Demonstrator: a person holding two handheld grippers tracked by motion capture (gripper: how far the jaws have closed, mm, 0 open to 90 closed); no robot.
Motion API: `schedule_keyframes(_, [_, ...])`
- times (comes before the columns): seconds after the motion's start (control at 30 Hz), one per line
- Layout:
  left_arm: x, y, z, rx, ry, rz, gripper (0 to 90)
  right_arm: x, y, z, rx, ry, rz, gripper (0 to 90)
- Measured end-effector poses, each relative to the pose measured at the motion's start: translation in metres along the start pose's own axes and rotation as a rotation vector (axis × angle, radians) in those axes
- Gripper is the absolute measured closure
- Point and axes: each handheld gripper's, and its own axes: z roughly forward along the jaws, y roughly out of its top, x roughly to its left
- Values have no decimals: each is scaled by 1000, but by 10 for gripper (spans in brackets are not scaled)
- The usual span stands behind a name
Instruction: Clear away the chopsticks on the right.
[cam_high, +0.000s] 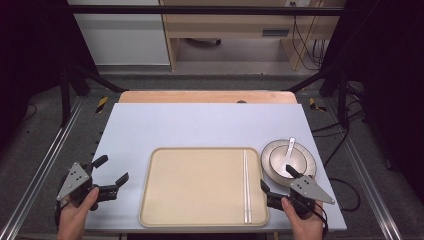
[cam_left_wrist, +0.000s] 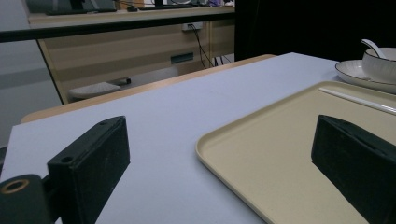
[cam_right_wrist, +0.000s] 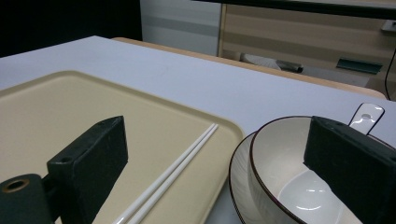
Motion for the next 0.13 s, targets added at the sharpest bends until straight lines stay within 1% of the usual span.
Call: schedule_keyframes(0.13, [2,-1,-3,-20,17,-7,41,0,0,0,-3,3,-6,68])
